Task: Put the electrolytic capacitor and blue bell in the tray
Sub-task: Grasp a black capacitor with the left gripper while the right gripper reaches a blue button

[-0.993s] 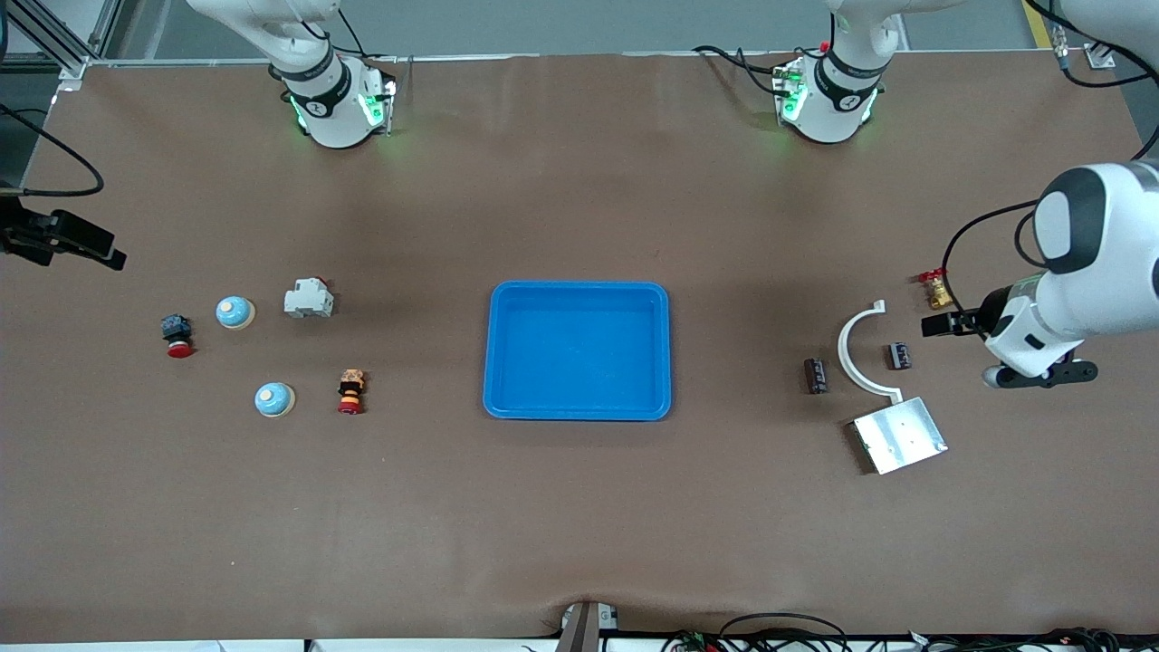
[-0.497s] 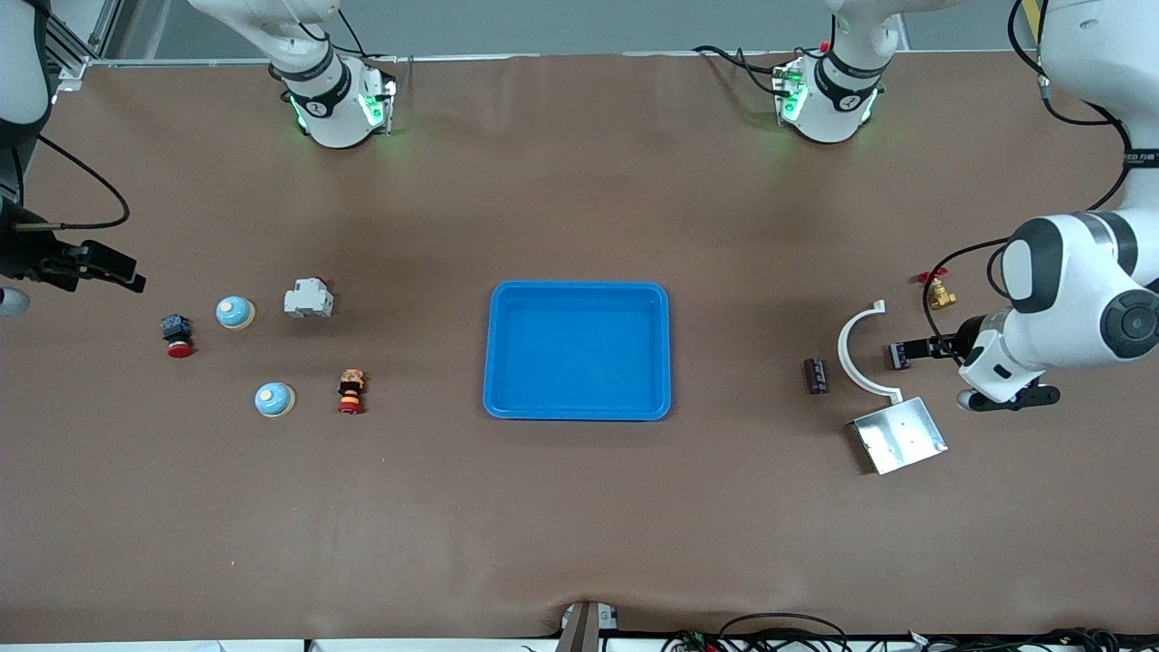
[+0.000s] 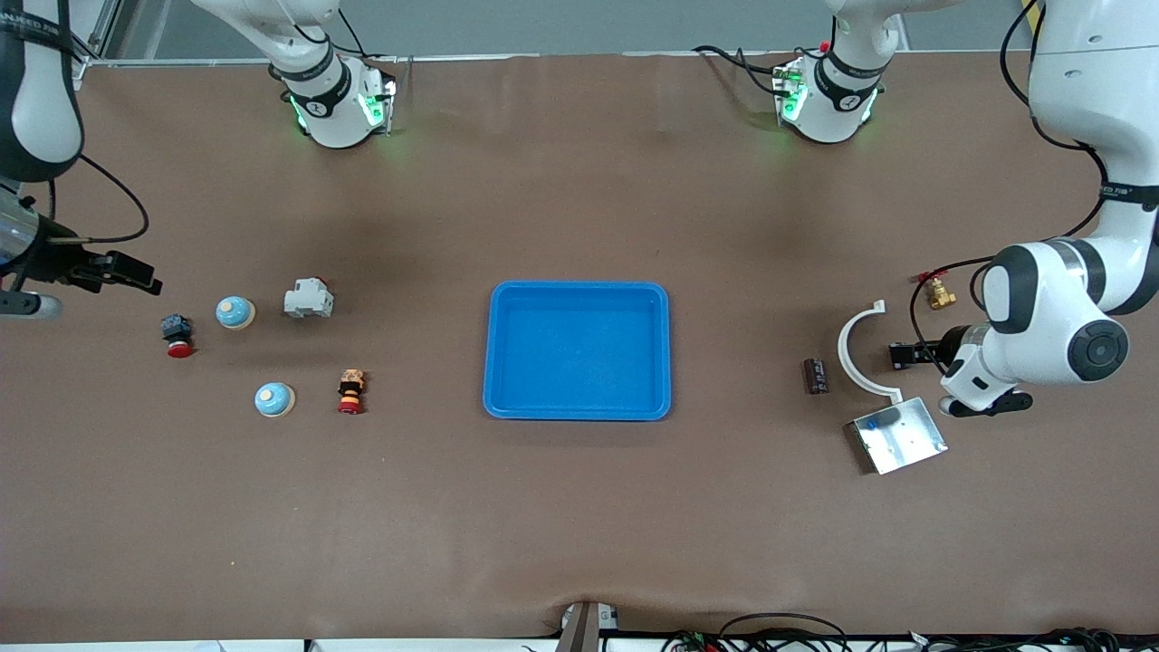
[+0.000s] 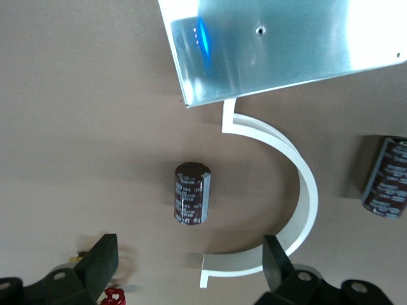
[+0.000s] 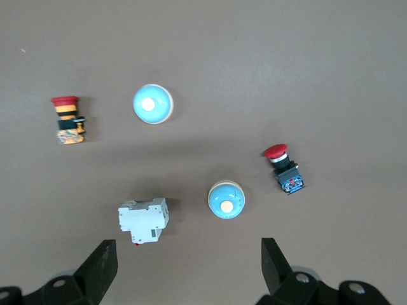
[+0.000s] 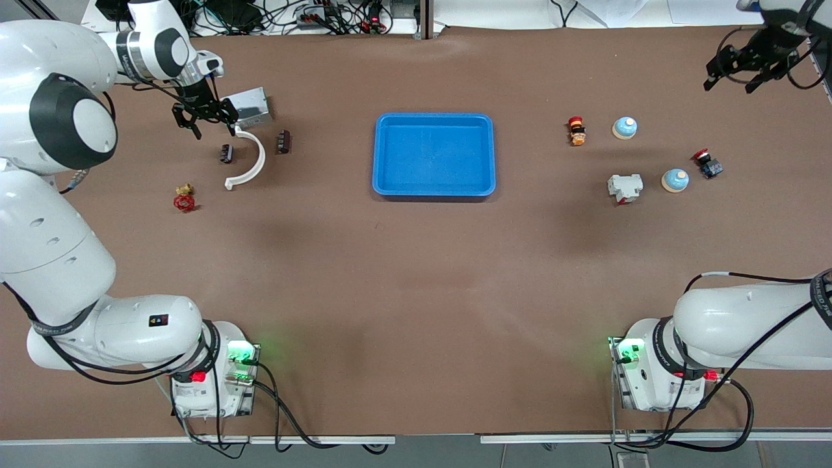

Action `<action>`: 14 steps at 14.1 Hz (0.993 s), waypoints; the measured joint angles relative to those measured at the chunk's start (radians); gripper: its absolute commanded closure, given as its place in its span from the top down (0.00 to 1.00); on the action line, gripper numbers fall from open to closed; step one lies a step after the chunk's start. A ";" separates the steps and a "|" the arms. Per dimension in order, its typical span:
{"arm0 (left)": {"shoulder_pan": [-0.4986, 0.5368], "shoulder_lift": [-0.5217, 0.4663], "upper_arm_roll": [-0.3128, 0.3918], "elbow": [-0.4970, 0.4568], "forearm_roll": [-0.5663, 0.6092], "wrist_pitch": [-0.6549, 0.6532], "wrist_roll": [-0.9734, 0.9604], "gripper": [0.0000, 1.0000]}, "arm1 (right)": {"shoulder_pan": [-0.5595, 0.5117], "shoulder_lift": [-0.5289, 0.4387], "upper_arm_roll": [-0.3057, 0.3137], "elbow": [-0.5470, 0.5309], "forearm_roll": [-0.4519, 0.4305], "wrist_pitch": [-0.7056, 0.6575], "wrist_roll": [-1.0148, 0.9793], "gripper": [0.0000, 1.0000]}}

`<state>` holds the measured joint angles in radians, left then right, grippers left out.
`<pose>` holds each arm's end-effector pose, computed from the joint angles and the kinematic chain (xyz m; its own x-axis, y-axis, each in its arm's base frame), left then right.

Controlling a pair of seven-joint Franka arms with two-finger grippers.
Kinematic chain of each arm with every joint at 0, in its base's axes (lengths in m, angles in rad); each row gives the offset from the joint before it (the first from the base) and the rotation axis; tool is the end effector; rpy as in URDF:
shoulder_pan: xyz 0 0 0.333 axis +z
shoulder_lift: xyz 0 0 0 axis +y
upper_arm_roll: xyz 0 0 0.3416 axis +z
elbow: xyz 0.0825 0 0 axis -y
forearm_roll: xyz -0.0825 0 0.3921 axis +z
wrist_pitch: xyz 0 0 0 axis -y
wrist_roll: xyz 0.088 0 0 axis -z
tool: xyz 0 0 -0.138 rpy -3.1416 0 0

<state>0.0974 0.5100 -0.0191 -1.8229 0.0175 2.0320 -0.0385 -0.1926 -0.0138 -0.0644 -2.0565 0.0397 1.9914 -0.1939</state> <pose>0.6205 0.0506 0.2220 0.9494 0.1049 -0.2959 0.1052 -0.9943 -0.0147 0.5283 -0.1352 0.4287 0.9959 -0.0791 -0.0437 -0.0810 -0.9957 -0.0455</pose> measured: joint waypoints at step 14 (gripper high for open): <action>0.016 0.117 0.000 0.001 0.000 0.086 0.000 1.00 | -0.066 0.008 -0.003 -0.378 0.000 0.453 -0.076 1.00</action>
<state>0.1138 0.6275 -0.0189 -1.8224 0.0176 2.1175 -0.0387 -0.2585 -0.0062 -0.0677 -2.4346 0.0397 2.4448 -0.2703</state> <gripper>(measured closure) 0.000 0.000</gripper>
